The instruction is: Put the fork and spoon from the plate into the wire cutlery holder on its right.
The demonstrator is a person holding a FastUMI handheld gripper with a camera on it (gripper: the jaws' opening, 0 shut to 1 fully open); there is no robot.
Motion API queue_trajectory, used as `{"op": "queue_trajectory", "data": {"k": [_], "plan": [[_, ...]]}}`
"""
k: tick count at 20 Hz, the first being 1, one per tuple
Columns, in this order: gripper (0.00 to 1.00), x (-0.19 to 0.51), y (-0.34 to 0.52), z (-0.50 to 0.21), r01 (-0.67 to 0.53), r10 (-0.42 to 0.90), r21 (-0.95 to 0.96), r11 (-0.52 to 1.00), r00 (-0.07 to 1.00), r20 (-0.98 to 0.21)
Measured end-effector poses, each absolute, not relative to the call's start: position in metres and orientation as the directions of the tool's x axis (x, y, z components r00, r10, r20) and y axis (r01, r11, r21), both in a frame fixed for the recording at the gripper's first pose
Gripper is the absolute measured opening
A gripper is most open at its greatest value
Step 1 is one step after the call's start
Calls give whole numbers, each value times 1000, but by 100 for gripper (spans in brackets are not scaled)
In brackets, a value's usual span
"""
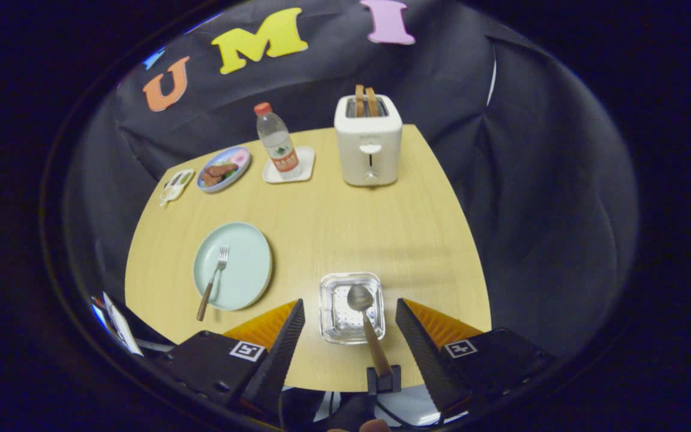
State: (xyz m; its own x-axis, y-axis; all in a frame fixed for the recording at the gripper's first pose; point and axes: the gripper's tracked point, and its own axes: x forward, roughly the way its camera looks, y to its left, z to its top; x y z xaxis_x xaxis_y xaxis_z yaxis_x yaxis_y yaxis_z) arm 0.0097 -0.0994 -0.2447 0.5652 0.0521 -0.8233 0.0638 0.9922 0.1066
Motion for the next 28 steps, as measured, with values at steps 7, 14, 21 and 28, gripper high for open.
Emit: {"op": "queue_trajectory", "data": {"k": [7, 14, 21, 28], "plan": [[97, 26, 13, -218, -30, 99, 116, 993, 756, -647], [97, 31, 114, -273, -57, 129, 131, 990, 744, -655], [97, 46, 167, -331, -48, 120, 122, 991, 707, -697], [86, 52, 186, -377, -26, 111, 123, 992, 642, -758]]}}
